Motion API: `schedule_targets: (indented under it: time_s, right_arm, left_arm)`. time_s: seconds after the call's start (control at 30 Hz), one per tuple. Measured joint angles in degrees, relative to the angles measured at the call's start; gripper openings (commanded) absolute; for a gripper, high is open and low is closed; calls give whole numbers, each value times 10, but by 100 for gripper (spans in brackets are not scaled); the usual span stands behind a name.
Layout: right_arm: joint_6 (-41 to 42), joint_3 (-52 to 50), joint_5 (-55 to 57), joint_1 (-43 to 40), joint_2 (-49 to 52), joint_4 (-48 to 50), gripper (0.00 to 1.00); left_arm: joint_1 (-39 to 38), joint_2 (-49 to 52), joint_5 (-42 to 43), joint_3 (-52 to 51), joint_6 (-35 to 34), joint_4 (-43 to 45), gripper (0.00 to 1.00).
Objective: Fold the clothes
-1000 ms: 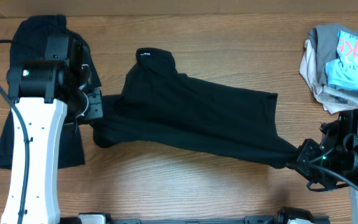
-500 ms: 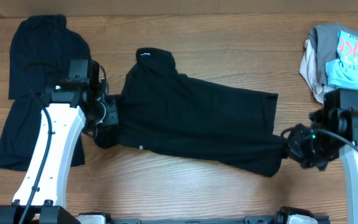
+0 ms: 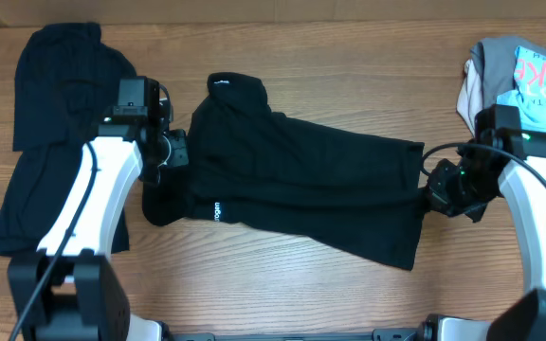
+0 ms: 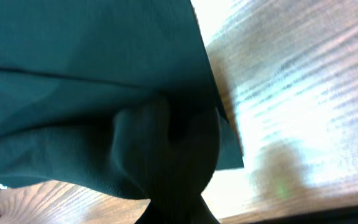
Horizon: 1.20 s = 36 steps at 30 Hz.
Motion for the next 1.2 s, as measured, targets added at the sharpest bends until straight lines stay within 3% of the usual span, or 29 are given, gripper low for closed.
schedule_targets:
  time_s: [0.43, 0.53, 0.67, 0.73, 0.77, 0.83, 1.03, 1.2]
  right_arm:
    - [-2, -13, 4, 0, 51, 81, 4]
    - [-3, -33, 4, 0, 52, 98, 4]
    - [-3, -67, 5, 0, 54, 119, 4]
    - [-4, -83, 5, 0, 56, 125, 4]
    - [-4, -86, 5, 0, 56, 125, 5]
    - [-4, -90, 5, 0, 56, 126, 23]
    - [-28, -91, -4, 0, 56, 147, 44]
    - [-38, -74, -9, 0, 56, 132, 48]
  left_arm:
    - [0, 73, 0, -2, 0, 123, 6]
    - [0, 73, 2, -2, -2, 139, 17]
    - [0, 73, 3, -2, -7, 169, 55]
    - [0, 73, 4, -2, -14, 177, 80]
    - [0, 73, 4, -2, -16, 178, 84]
    - [0, 73, 4, -2, -19, 181, 99]
    - [0, 73, 8, 0, -12, 170, 100]
    - [-1, 74, 39, 30, 46, 108, 99]
